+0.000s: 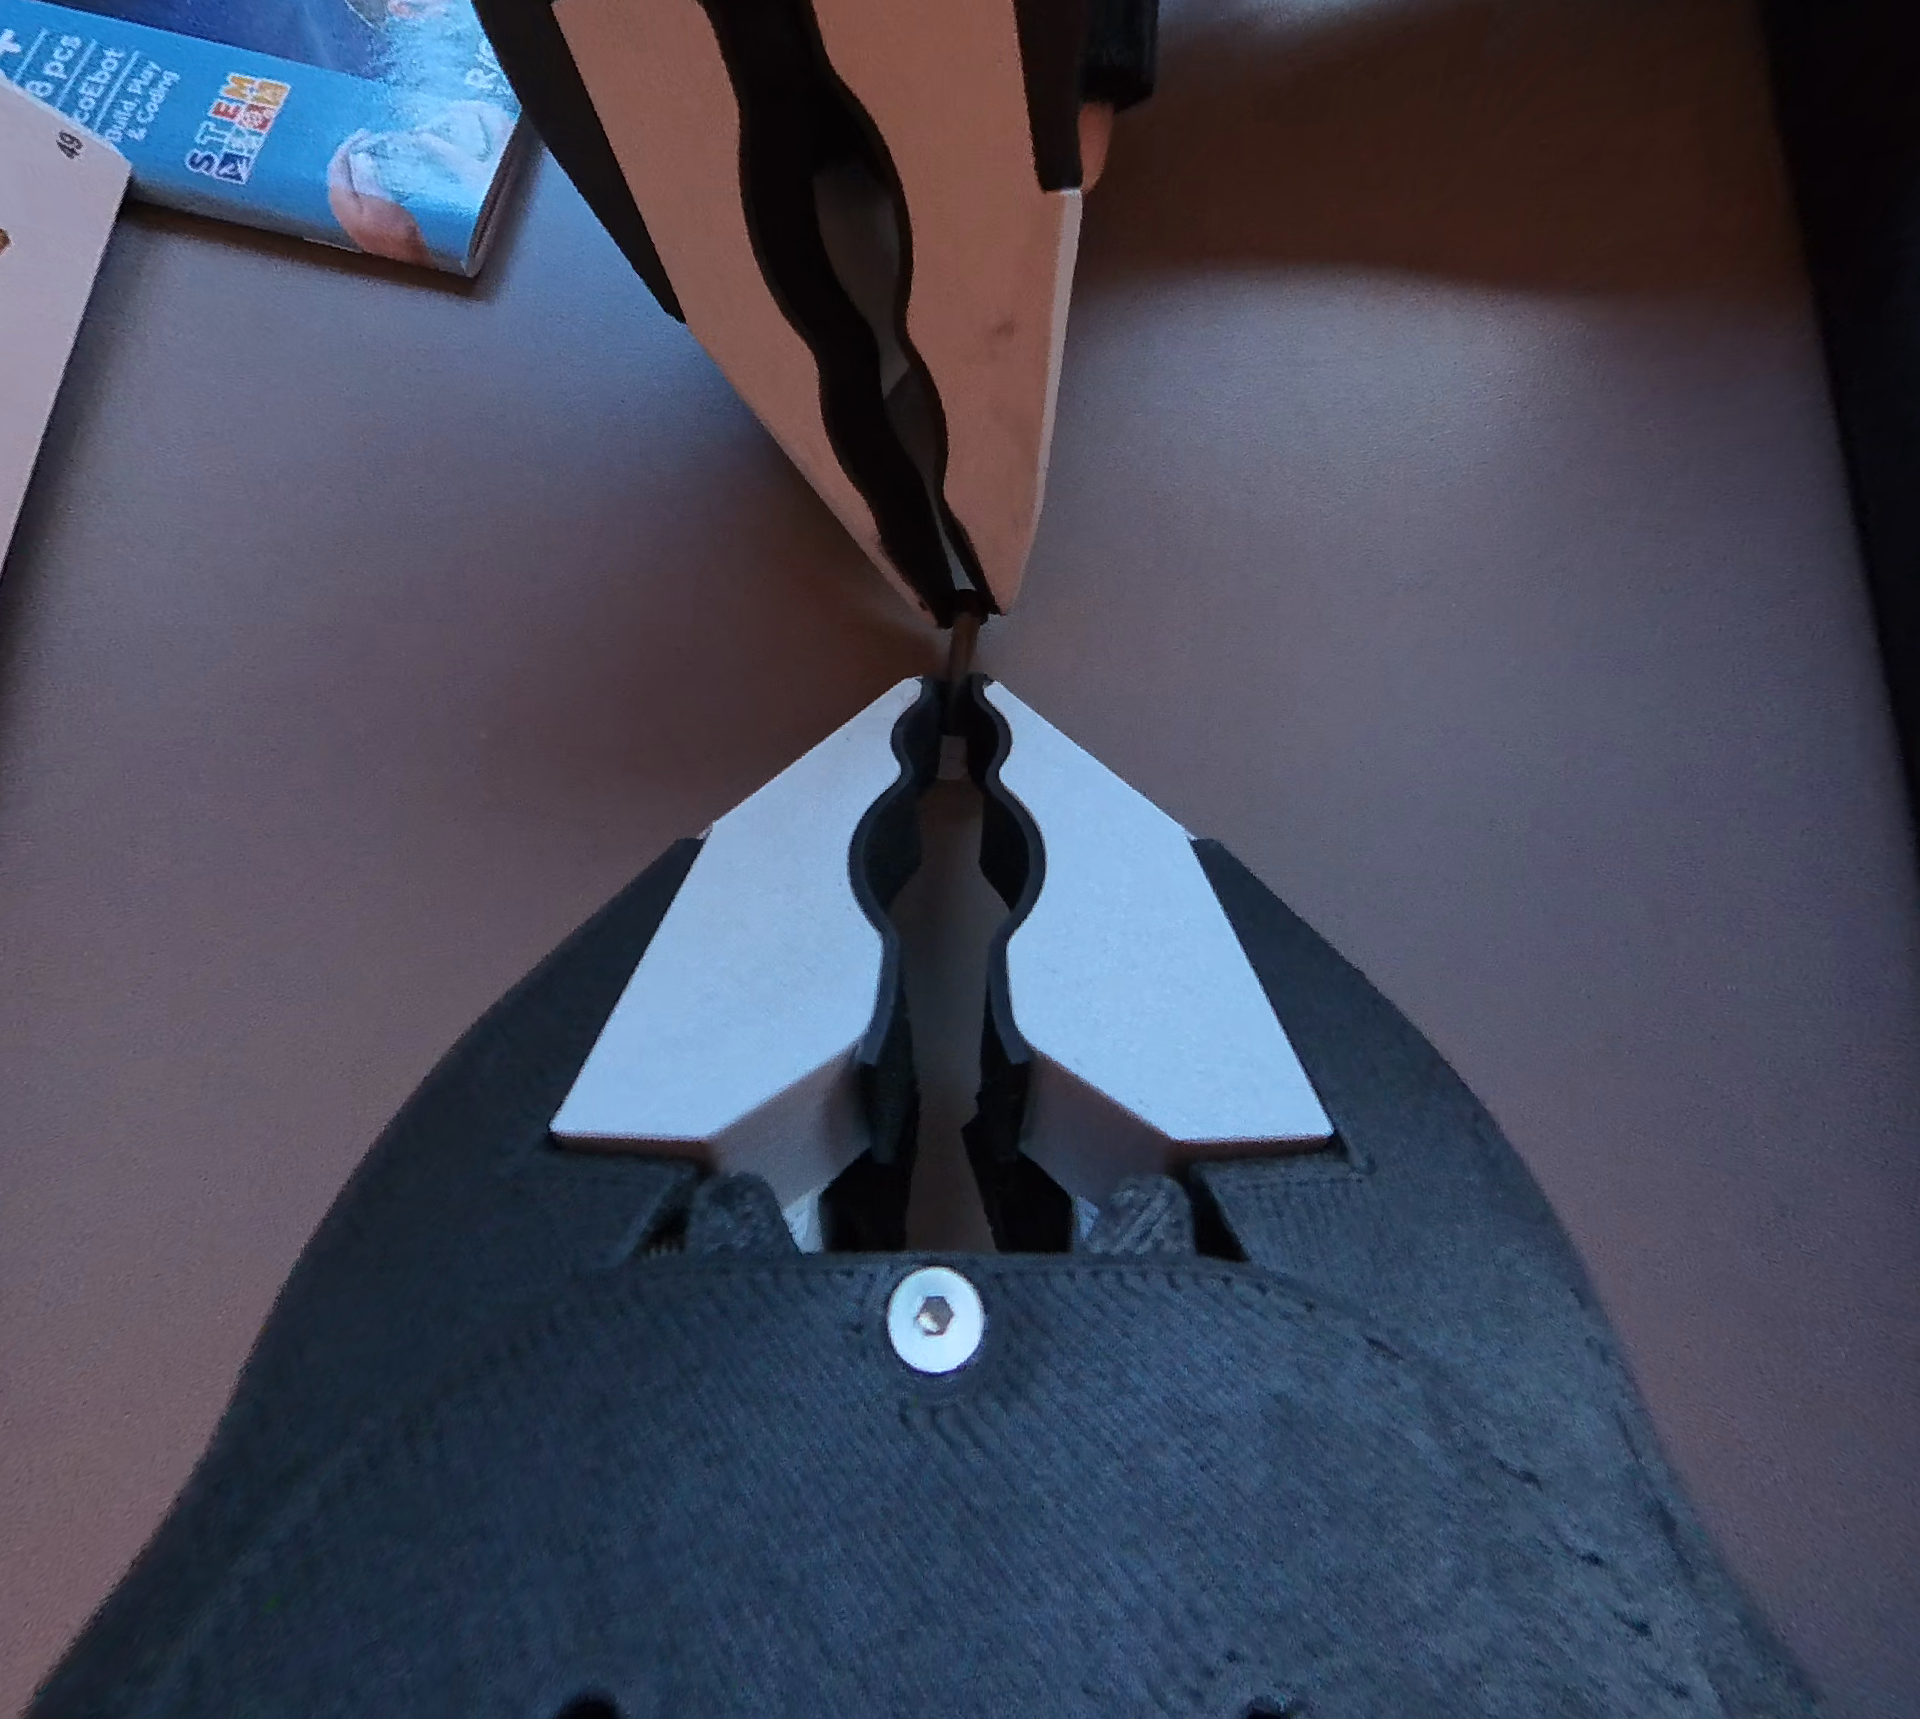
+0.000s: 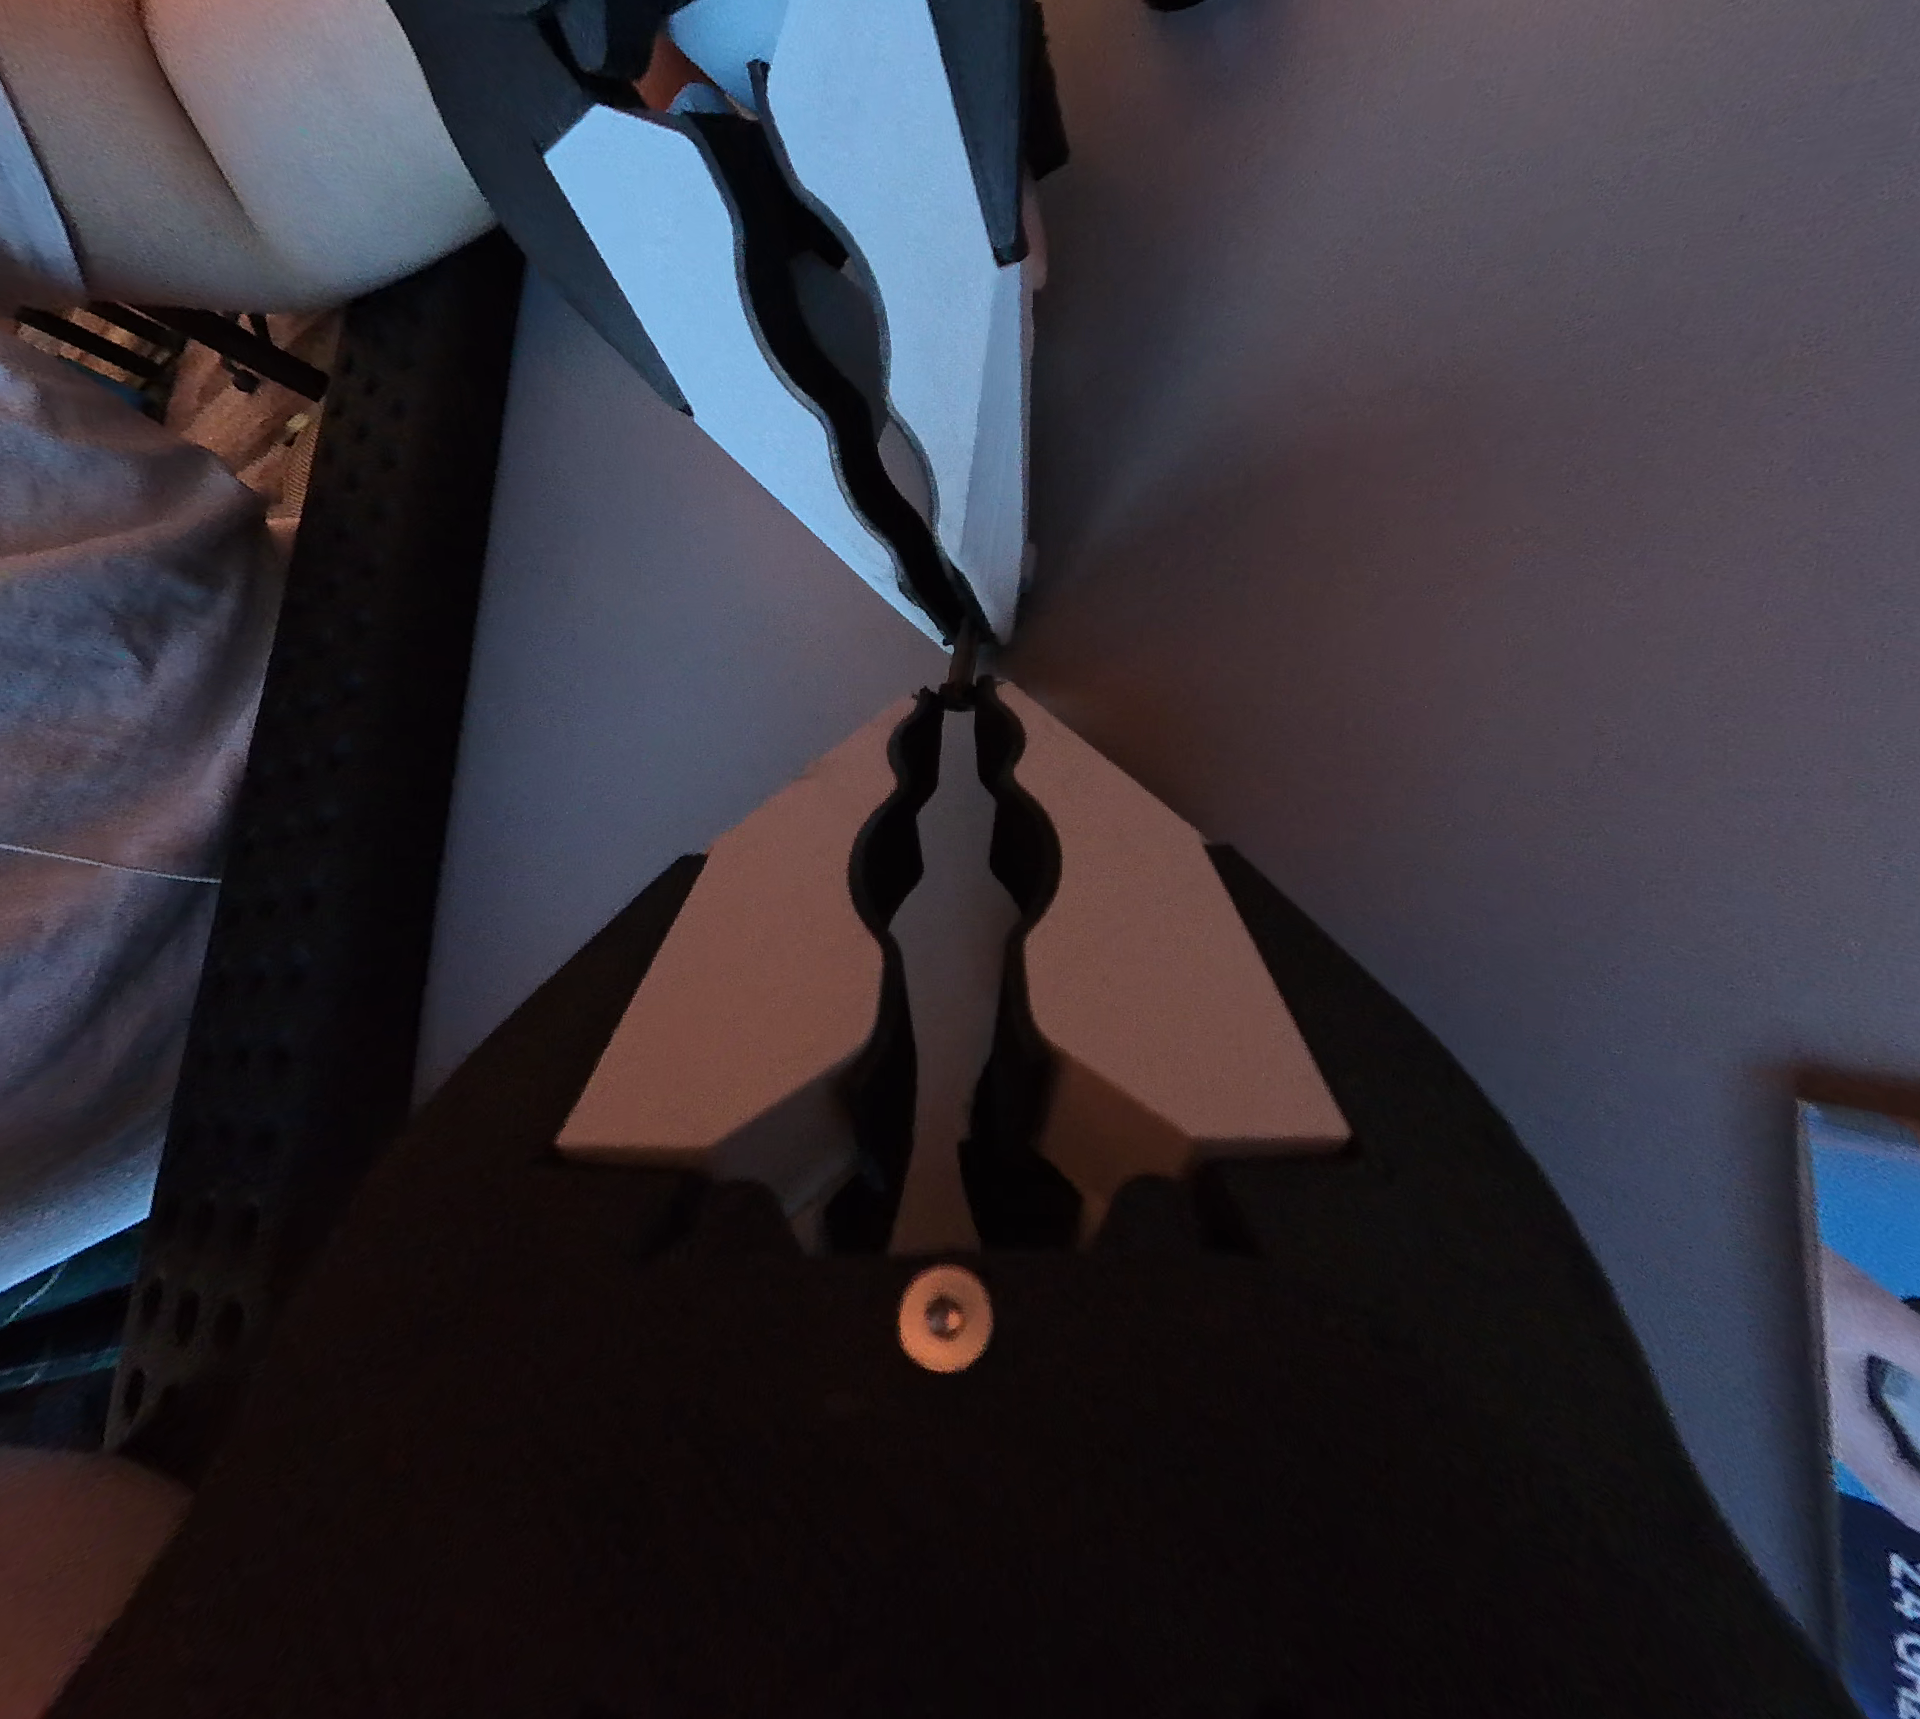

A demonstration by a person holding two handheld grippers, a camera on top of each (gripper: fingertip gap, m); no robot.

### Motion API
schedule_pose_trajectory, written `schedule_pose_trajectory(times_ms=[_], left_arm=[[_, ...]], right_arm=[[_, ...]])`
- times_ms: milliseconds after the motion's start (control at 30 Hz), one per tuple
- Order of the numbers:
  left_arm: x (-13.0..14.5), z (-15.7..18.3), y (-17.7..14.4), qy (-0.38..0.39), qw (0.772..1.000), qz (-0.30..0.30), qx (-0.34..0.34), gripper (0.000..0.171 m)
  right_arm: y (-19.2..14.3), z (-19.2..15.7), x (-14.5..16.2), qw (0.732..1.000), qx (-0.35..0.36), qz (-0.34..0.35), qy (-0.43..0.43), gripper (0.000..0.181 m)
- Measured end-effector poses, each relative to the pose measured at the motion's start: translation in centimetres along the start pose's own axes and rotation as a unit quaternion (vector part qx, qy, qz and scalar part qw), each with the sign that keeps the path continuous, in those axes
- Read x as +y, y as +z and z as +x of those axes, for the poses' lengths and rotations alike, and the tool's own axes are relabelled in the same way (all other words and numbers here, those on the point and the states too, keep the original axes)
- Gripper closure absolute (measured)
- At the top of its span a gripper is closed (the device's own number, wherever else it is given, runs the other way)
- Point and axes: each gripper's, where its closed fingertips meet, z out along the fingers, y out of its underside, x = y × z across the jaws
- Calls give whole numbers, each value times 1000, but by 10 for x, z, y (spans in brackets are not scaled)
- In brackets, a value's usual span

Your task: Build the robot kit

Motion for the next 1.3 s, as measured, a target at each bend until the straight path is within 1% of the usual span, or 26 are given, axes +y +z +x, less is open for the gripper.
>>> schedule_pose_trajectory(times_ms=[167, 267, 300, 367, 433, 533, 600, 667, 733, 767, 800, 900, 967, 1067, 1167, 1233, 1300], left_arm=[[0, 0, 0, 3, 1000, -5, -4, 169], [0, -2, 0, 3, 1000, 0, -9, 170], [-1, -2, -1, -3, 1000, 6, -5, 170], [-7, -2, -3, -21, 999, 31, 2, 170], [-12, -8, -10, -36, 998, 56, -4, 170], [-19, -21, -23, -65, 993, 101, -20, 169], [-28, -27, -34, -98, 984, 145, -16, 170], [-39, -32, -47, -122, 972, 199, -10, 170], [-51, -35, -61, -135, 959, 250, -5, 170], [-57, -35, -69, -137, 951, 276, -1, 170], [-62, -35, -76, -138, 944, 299, 1, 170], [-74, -32, -95, -140, 922, 359, 25, 170], [-79, -29, -102, -147, 912, 380, 44, 171], [-82, -21, -106, -152, 904, 391, 83, 171], [-86, -12, -111, -150, 895, 401, 121, 171], [-88, -8, -114, -156, 886, 413, 145, 170], [-92, -6, -120, -166, 869, 433, 171, 171]], right_arm=[[0, 0, 0, 1000, 11, -7, -4, 175], [-2, 3, -2, 1000, 18, 0, 15, 175], [-2, 4, -2, 1000, 16, 5, 23, 174], [-3, -1, -4, 999, -11, 22, 32, 167], [-7, 0, -11, 998, -14, 46, 28, 163], [-16, 6, -27, 995, 22, 94, -8, 153], [-25, 18, -42, 987, 91, 125, -52, 152], [-38, 24, -60, 962, 180, 156, -130, 150], [-50, 16, -80, 928, 247, 188, -205, 150], [-55, 11, -88, 913, 272, 199, -231, 145], [-59, 4, -94, 900, 285, 214, -251, 144], [-67, -7, -104, 872, 321, 235, -284, 145], [-73, -13, -109, 839, 366, 228, -332, 142], [-74, -23, -113, 792, 421, 205, -392, 139], [-68, -38, -120, 757, 438, 202, -440, 121], [-65, -52, -126, 738, 437, 222, -464, 110], [-69, -60, -133, 712, 456, 244, -475, 110]])
